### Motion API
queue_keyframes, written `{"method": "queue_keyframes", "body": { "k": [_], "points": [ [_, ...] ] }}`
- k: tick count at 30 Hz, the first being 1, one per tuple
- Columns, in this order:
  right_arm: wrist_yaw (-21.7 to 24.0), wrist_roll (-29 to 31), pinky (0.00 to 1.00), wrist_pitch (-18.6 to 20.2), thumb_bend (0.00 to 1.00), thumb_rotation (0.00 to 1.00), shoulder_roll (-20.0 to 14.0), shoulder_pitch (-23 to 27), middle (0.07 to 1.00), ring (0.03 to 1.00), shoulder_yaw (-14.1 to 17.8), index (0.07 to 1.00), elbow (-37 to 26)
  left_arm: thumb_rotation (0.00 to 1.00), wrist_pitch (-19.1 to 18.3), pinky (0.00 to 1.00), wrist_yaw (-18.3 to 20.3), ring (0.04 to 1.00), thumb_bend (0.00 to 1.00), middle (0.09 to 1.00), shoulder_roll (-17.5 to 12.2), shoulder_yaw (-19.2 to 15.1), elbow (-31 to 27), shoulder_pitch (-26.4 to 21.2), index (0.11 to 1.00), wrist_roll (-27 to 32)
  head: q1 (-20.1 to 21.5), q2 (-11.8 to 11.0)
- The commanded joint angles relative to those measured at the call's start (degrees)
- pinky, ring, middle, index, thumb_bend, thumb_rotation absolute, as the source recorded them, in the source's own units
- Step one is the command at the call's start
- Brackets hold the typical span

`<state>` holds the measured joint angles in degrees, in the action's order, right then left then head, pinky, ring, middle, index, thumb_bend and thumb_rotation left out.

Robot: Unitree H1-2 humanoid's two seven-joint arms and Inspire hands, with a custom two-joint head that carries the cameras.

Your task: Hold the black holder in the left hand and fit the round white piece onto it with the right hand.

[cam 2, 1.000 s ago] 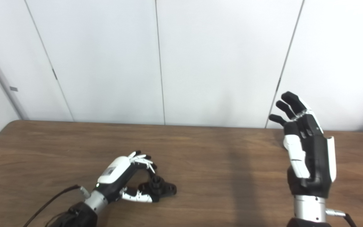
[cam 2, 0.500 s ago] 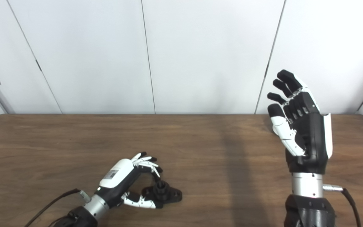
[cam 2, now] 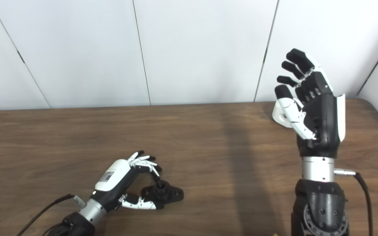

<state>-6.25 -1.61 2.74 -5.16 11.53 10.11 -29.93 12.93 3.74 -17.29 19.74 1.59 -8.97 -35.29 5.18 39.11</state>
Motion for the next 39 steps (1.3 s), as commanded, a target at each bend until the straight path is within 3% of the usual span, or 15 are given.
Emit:
{"method": "queue_keyframes", "body": {
  "k": [1, 14, 19, 25, 30, 39],
  "points": [
    [-0.4, -0.4, 0.66, 0.0, 0.45, 0.44, 0.2, 1.8, 0.810, 0.786, 0.1, 0.778, -2.7, 0.06, 0.3, 1.00, 0.0, 0.892, 0.52, 0.736, -0.2, -0.1, -1.5, 0.3, 0.483, -1.0, 0.0, 0.0],
    [-1.3, -4.2, 0.63, 1.5, 0.46, 0.39, 0.8, 0.4, 0.787, 0.768, 1.0, 0.753, -4.2, 0.06, 0.5, 1.00, -2.3, 0.890, 0.52, 0.736, 0.4, -0.8, -0.7, 0.7, 0.483, -2.4, 1.1, 1.0],
    [-2.2, -7.5, 0.66, 2.6, 0.55, 0.40, 0.5, 0.0, 0.768, 0.757, 2.4, 0.738, -4.1, 0.06, 0.7, 1.00, -3.1, 0.886, 0.52, 0.735, 1.0, -1.1, -0.4, 1.0, 0.483, -2.8, 1.8, 0.7],
    [-1.8, -16.3, 0.66, 4.7, 0.51, 0.38, -5.1, -0.5, 0.788, 0.771, 4.2, 0.762, -0.9, 0.06, 1.6, 1.00, -3.5, 0.886, 0.52, 0.733, 0.6, -1.1, 0.5, 1.2, 0.483, -2.6, 4.9, -0.6],
    [-2.6, -14.1, 0.67, -0.3, 0.54, 0.29, -9.9, 0.4, 0.802, 0.779, 6.8, 0.774, 7.3, 0.06, 2.5, 1.00, -3.5, 0.889, 0.52, 0.735, 0.6, -1.2, 1.5, 1.5, 0.483, -2.3, 6.8, -1.8],
    [-3.2, -10.9, 0.68, -5.8, 0.62, 0.15, -14.1, 1.3, 0.803, 0.787, 8.7, 0.787, 18.3, 0.06, 4.3, 1.00, -4.7, 0.892, 0.52, 0.737, 0.7, -1.5, 3.8, 1.3, 0.483, -2.4, 8.3, -3.2]
  ]
}}
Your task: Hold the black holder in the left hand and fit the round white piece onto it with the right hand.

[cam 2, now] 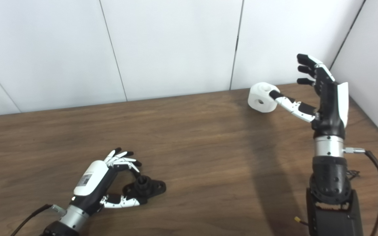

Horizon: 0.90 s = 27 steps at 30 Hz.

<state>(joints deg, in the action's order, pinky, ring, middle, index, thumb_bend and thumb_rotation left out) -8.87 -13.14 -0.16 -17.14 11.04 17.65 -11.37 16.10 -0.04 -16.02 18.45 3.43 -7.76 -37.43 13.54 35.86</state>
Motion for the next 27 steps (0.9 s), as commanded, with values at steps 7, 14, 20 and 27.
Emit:
{"method": "queue_keyframes", "body": {
  "k": [7, 14, 20, 27],
  "points": [
    [-1.8, -2.5, 0.67, -3.9, 0.68, 0.19, -5.1, 2.6, 0.782, 0.759, 0.1, 0.779, 6.6, 0.06, 2.1, 1.00, -1.4, 0.893, 0.52, 0.742, -0.4, -0.4, 3.4, 0.4, 0.483, -0.5, 1.1, -3.9],
    [-0.4, -2.9, 0.72, -1.9, 0.76, 0.24, -8.0, 5.3, 0.813, 0.785, -1.5, 0.818, 12.6, 0.06, 2.8, 1.00, -1.9, 0.895, 0.52, 0.744, -0.2, -0.4, 4.5, 0.7, 0.483, -0.1, 2.6, -5.5],
    [1.4, -2.3, 0.74, -0.9, 0.83, 0.28, -9.6, 8.0, 0.833, 0.817, -2.8, 0.837, 16.3, 0.06, 3.0, 1.00, -1.7, 0.896, 0.52, 0.744, 0.0, -0.2, 4.9, 0.5, 0.483, 0.0, 2.5, -5.5],
    [1.8, -2.6, 0.72, -1.7, 0.85, 0.28, -10.6, 10.6, 0.826, 0.804, -4.6, 0.839, 21.2, 0.06, 3.4, 1.00, -2.0, 0.898, 0.52, 0.744, 0.0, -0.3, 5.3, 0.6, 0.483, -0.2, 2.5, -5.7]
  ]
}}
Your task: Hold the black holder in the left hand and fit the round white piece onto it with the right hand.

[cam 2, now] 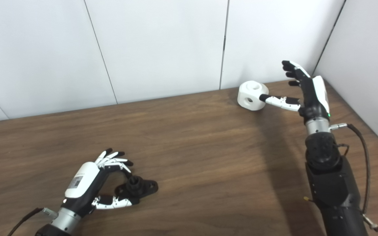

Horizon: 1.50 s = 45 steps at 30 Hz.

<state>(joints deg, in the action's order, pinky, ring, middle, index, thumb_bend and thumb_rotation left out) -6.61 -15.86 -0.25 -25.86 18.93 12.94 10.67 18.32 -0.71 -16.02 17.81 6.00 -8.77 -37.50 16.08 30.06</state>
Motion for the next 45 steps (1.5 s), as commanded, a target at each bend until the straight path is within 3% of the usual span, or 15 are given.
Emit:
{"method": "queue_keyframes", "body": {
  "k": [1, 10, 24, 45],
  "points": [
    [-0.5, 0.4, 0.72, -2.3, 0.85, 0.27, -1.9, 3.2, 0.825, 0.803, -0.1, 0.839, 0.3, 0.06, 1.3, 1.00, -1.5, 0.898, 0.52, 0.744, 0.0, 0.3, 2.8, 1.6, 0.483, -0.2, 0.0, 0.1],
    [-0.9, 0.4, 0.75, -5.3, 0.87, 0.28, -2.6, 6.6, 0.826, 0.817, -2.5, 0.838, 7.9, 0.06, 2.5, 1.00, -2.3, 0.894, 0.52, 0.741, 0.1, 0.1, 3.6, 1.7, 0.483, -0.1, 0.5, -0.5],
    [-1.2, -1.1, 0.79, -4.9, 0.91, 0.36, -4.2, 11.0, 0.837, 0.841, -6.4, 0.852, 16.7, 0.06, 3.7, 1.00, -3.3, 0.892, 0.52, 0.743, -0.3, 0.5, 4.8, 1.9, 0.483, -0.4, 1.4, -1.9],
    [-1.5, -1.0, 0.79, -5.1, 0.93, 0.36, -4.6, 13.4, 0.837, 0.839, -8.6, 0.849, 22.3, 0.06, 5.1, 1.00, -3.7, 0.884, 0.52, 0.742, -0.4, 0.3, 5.2, 2.3, 0.484, -0.4, 2.9, -3.4]
  ]
}}
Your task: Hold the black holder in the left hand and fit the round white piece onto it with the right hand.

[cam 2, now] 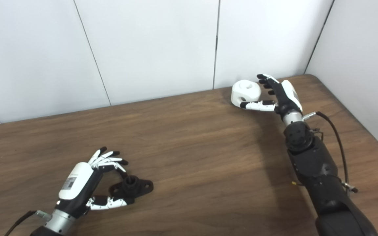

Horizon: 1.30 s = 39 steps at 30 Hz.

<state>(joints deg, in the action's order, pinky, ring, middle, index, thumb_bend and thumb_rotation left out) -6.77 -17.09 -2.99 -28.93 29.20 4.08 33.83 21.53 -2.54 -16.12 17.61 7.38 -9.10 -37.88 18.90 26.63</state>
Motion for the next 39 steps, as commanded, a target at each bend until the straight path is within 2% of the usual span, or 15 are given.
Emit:
{"method": "queue_keyframes", "body": {
  "k": [1, 9, 23, 31, 39],
  "points": [
    [-1.5, 0.2, 0.79, -2.5, 0.93, 0.36, -1.5, 3.3, 0.837, 0.838, 0.3, 0.849, -0.5, 0.06, 1.8, 1.00, -1.8, 0.884, 0.52, 0.742, -0.2, 0.4, 3.8, 2.7, 0.484, 0.0, 0.1, 0.0],
    [-1.9, 0.1, 0.77, -3.7, 0.89, 0.34, -1.4, 3.9, 0.824, 0.821, -0.1, 0.836, 1.4, 0.06, 1.9, 1.00, -2.0, 0.890, 0.52, 0.744, -0.3, 0.4, 3.8, 2.8, 0.484, -0.3, 0.2, -0.3],
    [-1.5, -0.5, 0.76, -0.8, 0.86, 0.33, -0.6, 5.3, 0.833, 0.830, -1.6, 0.834, 2.3, 0.06, 1.8, 1.00, -2.3, 0.887, 0.52, 0.743, -0.1, 0.7, 3.9, 3.2, 0.484, -0.5, -0.6, -1.1],
    [-3.8, -1.3, 0.74, -4.6, 0.83, 0.33, -0.6, 7.0, 0.815, 0.807, -3.6, 0.809, 6.5, 0.06, 2.1, 1.00, -2.8, 0.885, 0.52, 0.739, 0.2, 0.8, 3.9, 3.8, 0.483, -0.6, -0.9, -1.7],
    [-5.4, -2.0, 0.72, -5.4, 0.82, 0.35, -0.1, 8.8, 0.792, 0.790, -5.0, 0.789, 10.2, 0.06, 2.4, 1.00, -3.2, 0.884, 0.52, 0.738, 0.1, 0.8, 3.3, 4.2, 0.483, -0.7, -1.3, -1.7]
  ]
}}
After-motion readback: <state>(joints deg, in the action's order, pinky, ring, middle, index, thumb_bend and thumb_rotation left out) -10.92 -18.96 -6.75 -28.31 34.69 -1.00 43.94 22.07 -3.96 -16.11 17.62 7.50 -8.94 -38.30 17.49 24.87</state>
